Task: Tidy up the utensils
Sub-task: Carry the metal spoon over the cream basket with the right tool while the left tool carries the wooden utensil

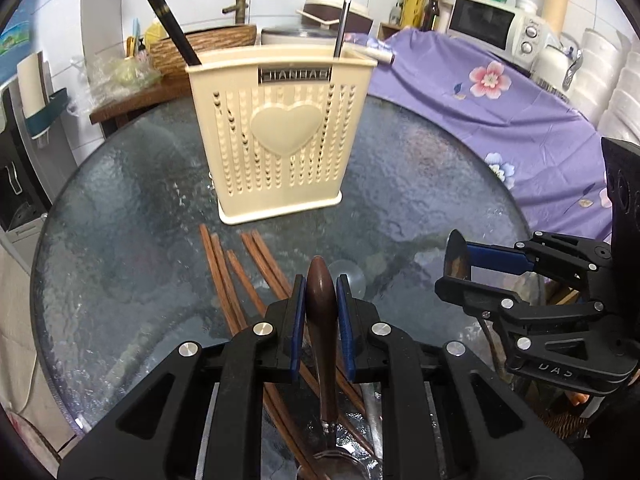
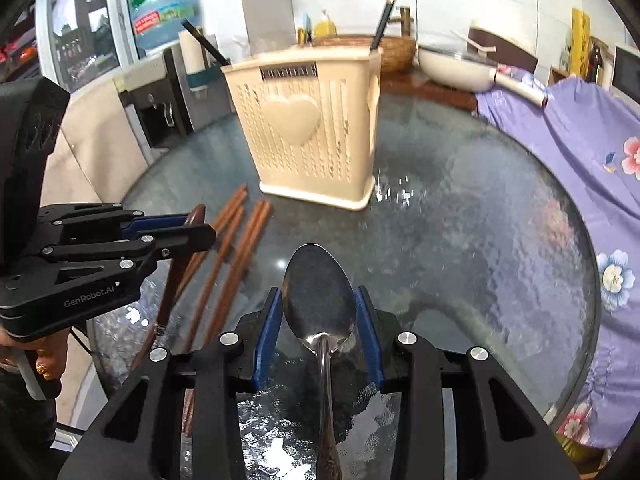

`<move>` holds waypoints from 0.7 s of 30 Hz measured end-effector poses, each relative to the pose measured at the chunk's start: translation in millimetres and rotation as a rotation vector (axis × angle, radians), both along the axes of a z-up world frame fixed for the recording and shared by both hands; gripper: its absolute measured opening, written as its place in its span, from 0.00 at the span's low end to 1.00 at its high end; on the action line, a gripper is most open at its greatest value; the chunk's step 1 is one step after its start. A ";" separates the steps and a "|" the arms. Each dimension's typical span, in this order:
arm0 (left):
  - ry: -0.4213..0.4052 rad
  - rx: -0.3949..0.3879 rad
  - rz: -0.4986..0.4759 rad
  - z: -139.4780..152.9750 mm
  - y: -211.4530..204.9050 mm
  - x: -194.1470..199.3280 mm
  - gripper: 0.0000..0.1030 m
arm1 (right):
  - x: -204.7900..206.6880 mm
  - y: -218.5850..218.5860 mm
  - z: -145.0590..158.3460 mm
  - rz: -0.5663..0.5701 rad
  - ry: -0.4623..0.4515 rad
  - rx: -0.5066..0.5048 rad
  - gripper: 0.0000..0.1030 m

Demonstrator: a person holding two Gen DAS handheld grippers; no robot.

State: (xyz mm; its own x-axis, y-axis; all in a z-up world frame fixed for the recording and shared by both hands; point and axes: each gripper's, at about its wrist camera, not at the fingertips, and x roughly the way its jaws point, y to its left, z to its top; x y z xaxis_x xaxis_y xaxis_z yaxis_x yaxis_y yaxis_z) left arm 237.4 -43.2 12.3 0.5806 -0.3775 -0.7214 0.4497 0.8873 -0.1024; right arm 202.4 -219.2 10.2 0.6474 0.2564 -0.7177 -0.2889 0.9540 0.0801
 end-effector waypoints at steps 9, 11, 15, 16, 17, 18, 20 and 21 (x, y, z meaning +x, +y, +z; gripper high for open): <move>-0.073 -0.043 -0.002 33.7 8.8 -19.0 0.15 | -16.4 -6.2 34.3 0.017 -0.105 0.038 0.35; -0.083 -0.049 -0.002 37.9 10.0 -21.5 0.15 | -18.2 -7.3 38.5 0.016 -0.115 0.045 0.35; -0.096 -0.060 0.005 43.0 12.7 -25.7 0.15 | -17.2 -6.9 40.2 0.017 -0.108 0.053 0.35; -0.097 -0.063 0.005 43.5 13.5 -25.8 0.15 | -16.9 -7.1 39.8 0.016 -0.105 0.052 0.34; -0.098 -0.064 0.004 44.0 13.7 -26.1 0.15 | -16.8 -7.0 39.7 0.017 -0.105 0.050 0.34; -0.100 -0.063 0.003 44.4 13.1 -26.6 0.15 | -16.8 -7.0 39.8 0.018 -0.106 0.050 0.34; -0.100 -0.064 0.001 45.1 13.2 -27.1 0.15 | -17.4 -7.1 40.4 0.016 -0.108 0.053 0.34; -0.099 -0.068 0.000 45.6 14.0 -27.9 0.15 | -17.4 -6.8 41.2 0.019 -0.108 0.055 0.34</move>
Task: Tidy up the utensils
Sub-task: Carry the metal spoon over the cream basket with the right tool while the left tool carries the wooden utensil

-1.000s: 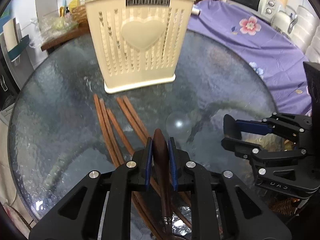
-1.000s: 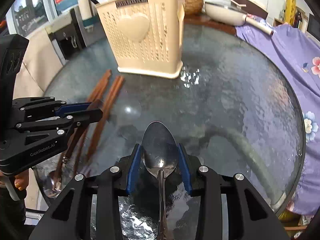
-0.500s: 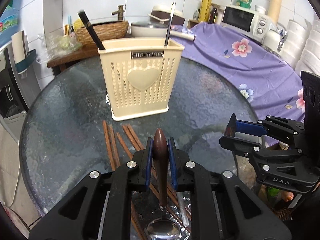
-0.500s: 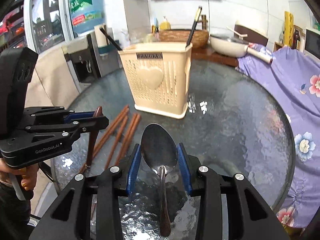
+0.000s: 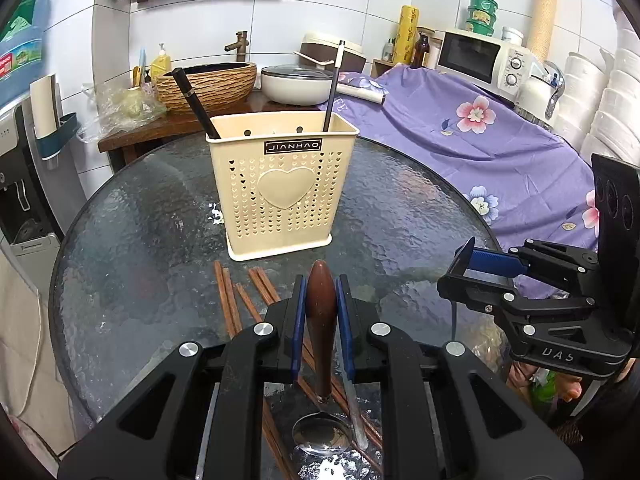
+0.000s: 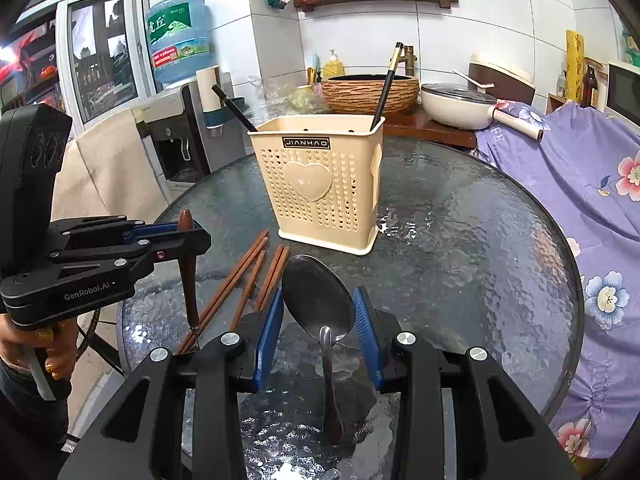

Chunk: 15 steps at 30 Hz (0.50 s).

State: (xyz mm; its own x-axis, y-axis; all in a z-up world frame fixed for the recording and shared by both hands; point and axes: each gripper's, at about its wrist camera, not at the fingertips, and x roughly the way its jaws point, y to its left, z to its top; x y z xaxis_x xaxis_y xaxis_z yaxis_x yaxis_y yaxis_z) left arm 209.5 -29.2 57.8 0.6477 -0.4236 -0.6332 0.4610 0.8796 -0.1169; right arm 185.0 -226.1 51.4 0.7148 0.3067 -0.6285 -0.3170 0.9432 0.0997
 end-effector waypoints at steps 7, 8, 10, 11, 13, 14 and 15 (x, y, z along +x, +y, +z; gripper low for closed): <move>-0.018 -0.027 -0.001 13.0 7.1 -2.3 0.15 | 0.2 -1.0 8.3 0.022 -0.003 0.027 0.34; -0.023 -0.029 0.000 15.1 7.6 -2.8 0.15 | 0.4 -1.2 10.3 0.024 -0.007 0.029 0.34; -0.029 -0.033 -0.001 19.4 8.7 -2.1 0.15 | 1.6 -1.3 13.3 0.030 -0.012 0.033 0.34; -0.032 -0.035 0.000 21.4 8.9 -1.4 0.15 | 2.2 -1.1 15.3 0.033 -0.014 0.039 0.34; -0.041 -0.038 0.000 25.5 8.9 -0.7 0.15 | 3.9 -0.8 19.6 0.042 -0.018 0.048 0.34; -0.044 -0.038 -0.001 27.2 8.7 -0.4 0.15 | 4.4 -0.5 21.4 0.045 -0.022 0.050 0.34; -0.049 -0.040 -0.002 29.2 8.5 0.1 0.15 | 5.1 -0.4 23.4 0.046 -0.028 0.053 0.34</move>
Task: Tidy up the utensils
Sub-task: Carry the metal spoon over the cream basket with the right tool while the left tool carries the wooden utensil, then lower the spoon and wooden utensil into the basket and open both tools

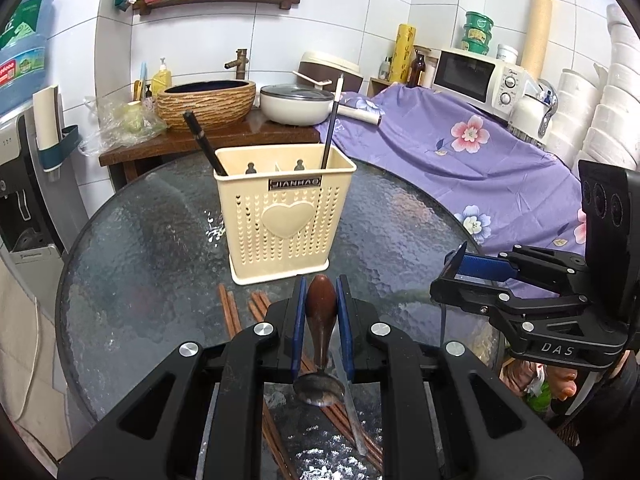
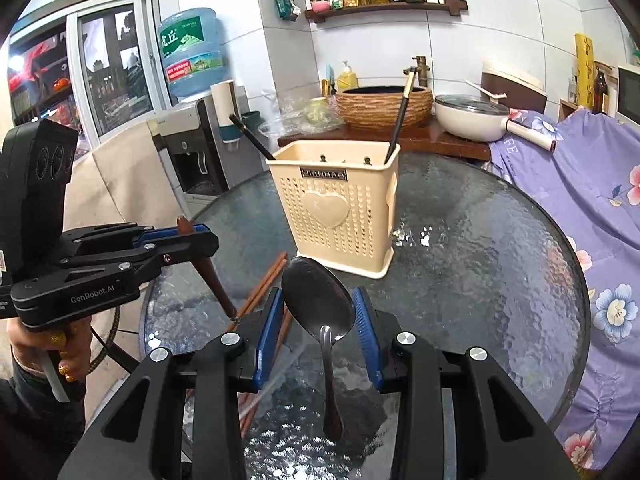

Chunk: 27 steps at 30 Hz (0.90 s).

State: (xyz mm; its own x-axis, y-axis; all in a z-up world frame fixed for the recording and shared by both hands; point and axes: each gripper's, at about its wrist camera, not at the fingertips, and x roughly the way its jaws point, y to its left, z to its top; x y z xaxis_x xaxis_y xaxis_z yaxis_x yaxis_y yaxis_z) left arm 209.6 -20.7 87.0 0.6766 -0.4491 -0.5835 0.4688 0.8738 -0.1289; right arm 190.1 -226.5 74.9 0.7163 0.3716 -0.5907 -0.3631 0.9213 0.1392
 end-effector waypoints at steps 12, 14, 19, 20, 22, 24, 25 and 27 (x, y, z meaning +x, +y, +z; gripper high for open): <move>-0.079 -0.064 -0.019 58.9 2.0 19.7 0.15 | 23.5 -1.8 45.5 0.033 -0.095 0.077 0.34; -0.097 -0.077 -0.015 77.3 2.1 29.1 0.15 | 30.8 0.6 57.0 0.033 -0.120 0.081 0.34; -0.144 -0.097 0.024 115.8 2.8 51.9 0.15 | 52.4 5.7 92.5 0.041 -0.201 0.099 0.34; -0.154 -0.098 0.036 123.4 3.2 57.4 0.15 | 57.0 6.2 98.4 0.042 -0.212 0.101 0.34; -0.172 -0.107 0.065 137.9 4.0 69.0 0.15 | 68.9 8.4 112.0 0.029 -0.240 0.107 0.34; -0.190 -0.108 0.093 148.8 4.8 79.0 0.15 | 80.8 9.9 121.4 0.019 -0.258 0.119 0.34; -0.195 -0.112 0.112 153.5 4.9 85.9 0.15 | 87.9 10.9 126.9 0.015 -0.275 0.130 0.34; -0.214 -0.107 0.143 159.3 4.5 94.9 0.15 | 99.2 13.0 133.0 0.008 -0.298 0.142 0.34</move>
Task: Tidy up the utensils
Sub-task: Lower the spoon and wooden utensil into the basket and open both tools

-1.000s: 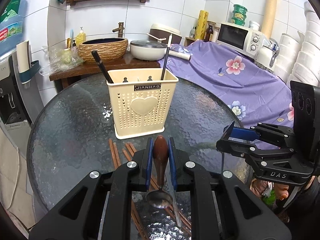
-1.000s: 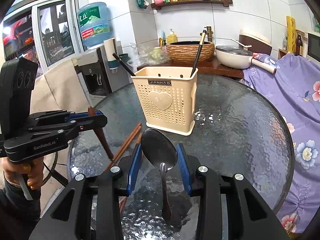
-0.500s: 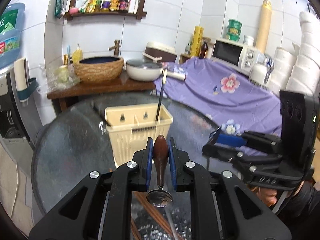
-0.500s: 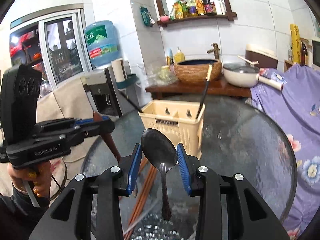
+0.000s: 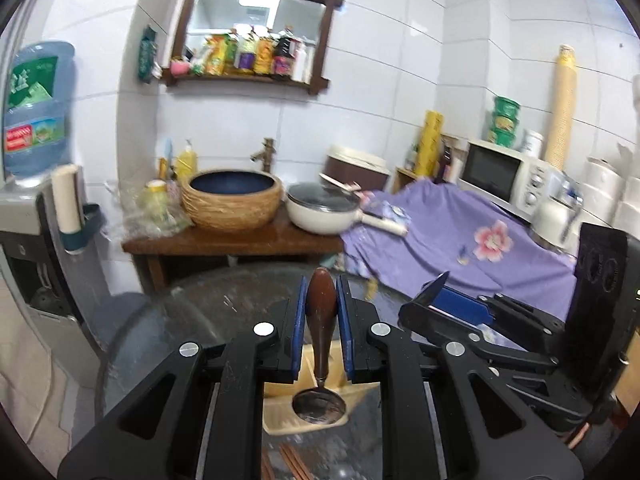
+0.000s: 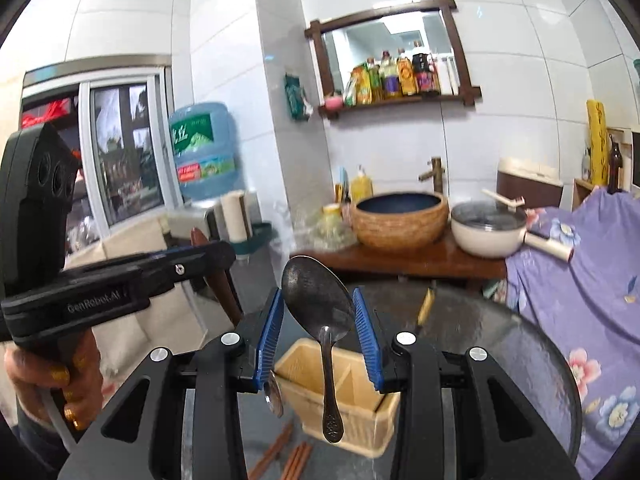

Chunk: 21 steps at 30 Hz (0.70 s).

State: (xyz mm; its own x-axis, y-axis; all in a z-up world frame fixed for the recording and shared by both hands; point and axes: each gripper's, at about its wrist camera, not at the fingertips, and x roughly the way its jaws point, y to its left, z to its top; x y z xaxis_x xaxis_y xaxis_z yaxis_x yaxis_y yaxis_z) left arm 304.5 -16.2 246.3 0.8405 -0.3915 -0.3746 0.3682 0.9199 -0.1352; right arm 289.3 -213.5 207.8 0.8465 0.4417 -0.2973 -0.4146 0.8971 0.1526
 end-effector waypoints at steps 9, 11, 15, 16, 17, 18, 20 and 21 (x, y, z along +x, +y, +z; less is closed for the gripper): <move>0.033 0.001 0.111 -29.7 -2.7 42.7 0.15 | 31.7 13.9 -24.9 -0.058 -0.052 -0.027 0.34; 0.040 -0.001 0.119 -43.1 -2.8 46.2 0.15 | 34.4 13.6 -36.7 -0.070 -0.062 -0.030 0.34; 0.073 -0.007 0.121 -68.1 -3.4 53.5 0.15 | 39.5 12.6 -56.1 -0.078 -0.033 -0.033 0.34; 0.079 -0.006 0.119 -73.1 -4.0 53.9 0.15 | 40.0 12.0 -62.3 -0.081 -0.026 -0.037 0.34; 0.086 -0.001 0.117 -78.5 -5.0 54.3 0.15 | 39.9 11.7 -66.2 -0.084 -0.022 -0.040 0.34; 0.091 0.004 0.117 -82.8 -6.6 55.2 0.15 | 40.1 11.1 -71.4 -0.088 -0.016 -0.044 0.34; 0.100 0.028 0.117 -93.7 -11.3 54.2 0.15 | 40.7 10.1 -80.9 -0.091 0.002 -0.050 0.34; 0.102 0.037 0.117 -97.3 -13.4 53.9 0.15 | 41.4 9.4 -85.0 -0.093 0.010 -0.053 0.34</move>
